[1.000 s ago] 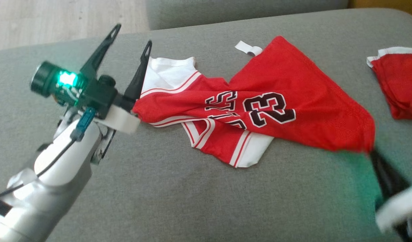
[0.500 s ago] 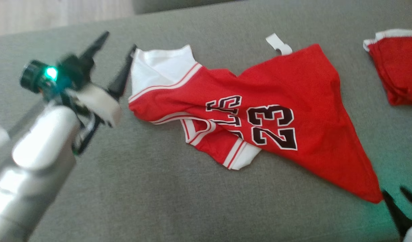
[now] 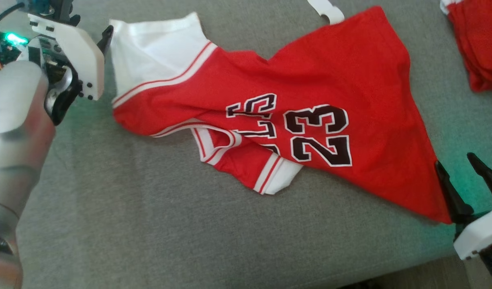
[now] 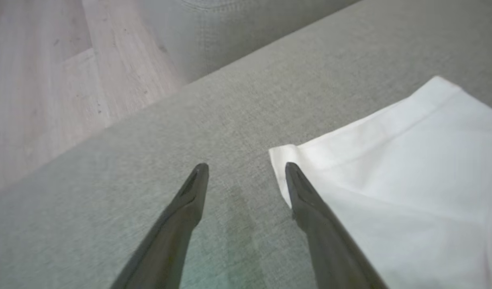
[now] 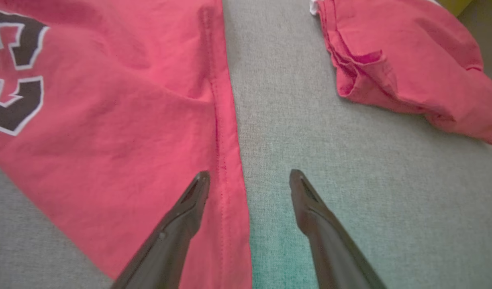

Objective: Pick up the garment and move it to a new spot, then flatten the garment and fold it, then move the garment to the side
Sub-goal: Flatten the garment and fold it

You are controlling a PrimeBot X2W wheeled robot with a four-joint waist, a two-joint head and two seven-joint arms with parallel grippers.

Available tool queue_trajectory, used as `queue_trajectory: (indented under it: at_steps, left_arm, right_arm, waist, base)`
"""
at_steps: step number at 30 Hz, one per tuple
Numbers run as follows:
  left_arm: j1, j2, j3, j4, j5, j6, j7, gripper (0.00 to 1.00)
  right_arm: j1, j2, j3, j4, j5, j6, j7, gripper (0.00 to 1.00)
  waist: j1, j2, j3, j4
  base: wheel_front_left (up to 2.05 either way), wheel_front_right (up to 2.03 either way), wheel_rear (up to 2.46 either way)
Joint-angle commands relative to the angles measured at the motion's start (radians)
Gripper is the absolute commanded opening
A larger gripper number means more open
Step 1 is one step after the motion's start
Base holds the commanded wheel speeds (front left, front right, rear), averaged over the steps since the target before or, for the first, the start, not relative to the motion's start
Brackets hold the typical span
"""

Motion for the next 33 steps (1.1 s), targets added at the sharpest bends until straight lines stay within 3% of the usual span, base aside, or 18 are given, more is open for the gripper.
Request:
queue_trajectory:
  at_steps: [1, 9, 10, 11, 13, 18, 25, 33]
  left_arm:
    - [-0.062, 0.036, 0.026, -0.014, -0.005, -0.006, 0.001, 1.0]
    - [-0.084, 0.036, -0.016, 0.024, -0.037, -0.012, 0.025, 1.0]
    - [-0.084, 0.036, -0.022, 0.021, -0.044, -0.012, 0.026, 0.75]
    - [-0.081, 0.035, -0.032, 0.013, -0.054, -0.012, 0.028, 0.44]
    - [-0.076, 0.035, -0.051, -0.007, -0.079, -0.012, 0.036, 0.0]
    - [-0.07, 0.065, -0.113, -0.084, -0.154, -0.012, 0.082, 0.0]
    - [-0.118, 0.1, -0.15, -0.143, -0.124, -0.012, -0.098, 0.0]
    - [-0.172, 0.084, -0.199, -0.201, -0.091, -0.012, -0.224, 0.0]
  right_arm:
    - [-0.002, -0.02, 0.008, -0.019, -0.011, -0.001, -0.012, 1.0]
    - [-0.03, 0.003, 0.01, 0.011, -0.031, -0.001, -0.039, 1.0]
    - [-0.033, 0.005, 0.008, 0.013, -0.032, -0.001, -0.042, 1.0]
    - [-0.036, 0.007, 0.006, 0.014, -0.034, -0.001, -0.043, 1.0]
    - [-0.041, 0.005, 0.003, 0.017, -0.035, -0.001, -0.045, 1.0]
    - [-0.065, -0.007, -0.009, 0.008, -0.037, -0.001, -0.044, 1.0]
    - [-0.216, -0.024, -0.011, -0.005, 0.06, -0.001, -0.008, 1.0]
    - [-0.57, -0.073, 0.119, 0.25, 0.15, -0.001, 0.086, 1.0]
  waist:
    - [-0.0003, 0.0, 0.026, -0.019]
    - [-0.0003, 0.0, 0.051, -0.029]
    - [-0.0003, 0.0, 0.052, -0.03]
    - [-0.0003, 0.0, 0.053, -0.029]
    - [-0.0003, 0.0, 0.054, -0.027]
    - [-0.0003, 0.0, 0.051, -0.015]
    - [-0.0003, 0.0, 0.027, 0.021]
    - [-0.0003, 0.0, 0.019, 0.095]
  base:
    - [0.0, 0.0, 0.0]
    - [0.0, 0.0, 0.0]
    - [0.0, 0.0, 0.0]
    - [0.0, 0.0, 0.0]
    - [0.0, 0.0, 0.0]
    - [0.0, 0.0, 0.0]
    - [0.0, 0.0, 0.0]
    - [0.0, 0.0, 0.0]
